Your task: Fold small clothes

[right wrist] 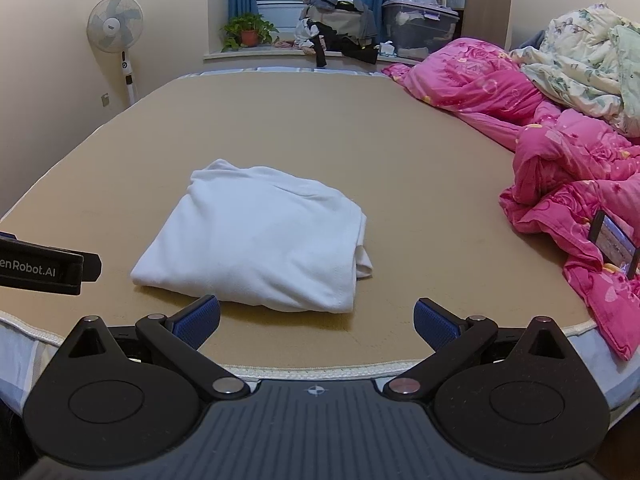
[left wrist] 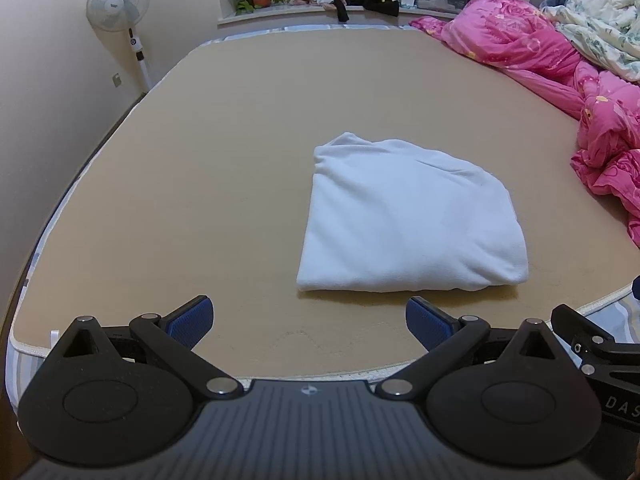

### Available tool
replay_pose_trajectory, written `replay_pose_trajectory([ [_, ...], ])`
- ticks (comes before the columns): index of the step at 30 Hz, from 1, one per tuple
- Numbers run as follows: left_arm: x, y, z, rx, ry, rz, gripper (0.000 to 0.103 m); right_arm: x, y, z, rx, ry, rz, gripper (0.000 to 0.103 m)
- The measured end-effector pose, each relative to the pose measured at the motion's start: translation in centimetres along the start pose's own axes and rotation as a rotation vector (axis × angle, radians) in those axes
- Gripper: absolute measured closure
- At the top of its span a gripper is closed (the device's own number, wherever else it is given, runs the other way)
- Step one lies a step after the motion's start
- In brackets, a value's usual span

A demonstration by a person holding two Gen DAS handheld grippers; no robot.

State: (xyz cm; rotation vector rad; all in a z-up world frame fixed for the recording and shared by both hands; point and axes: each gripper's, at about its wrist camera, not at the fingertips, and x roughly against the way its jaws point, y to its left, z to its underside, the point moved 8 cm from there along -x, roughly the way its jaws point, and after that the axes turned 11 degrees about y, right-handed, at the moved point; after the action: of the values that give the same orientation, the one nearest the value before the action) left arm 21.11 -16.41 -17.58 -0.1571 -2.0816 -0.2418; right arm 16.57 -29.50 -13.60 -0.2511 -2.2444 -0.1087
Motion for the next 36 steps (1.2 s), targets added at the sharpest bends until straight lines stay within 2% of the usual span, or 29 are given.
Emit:
replay_pose_trajectory([
  [36, 0.3, -0.1, 0.0, -0.024, -0.014, -0.034, 0.0, 1.9, -0.7, 0.2, 0.011, 0.003, -0.02, 0.001],
])
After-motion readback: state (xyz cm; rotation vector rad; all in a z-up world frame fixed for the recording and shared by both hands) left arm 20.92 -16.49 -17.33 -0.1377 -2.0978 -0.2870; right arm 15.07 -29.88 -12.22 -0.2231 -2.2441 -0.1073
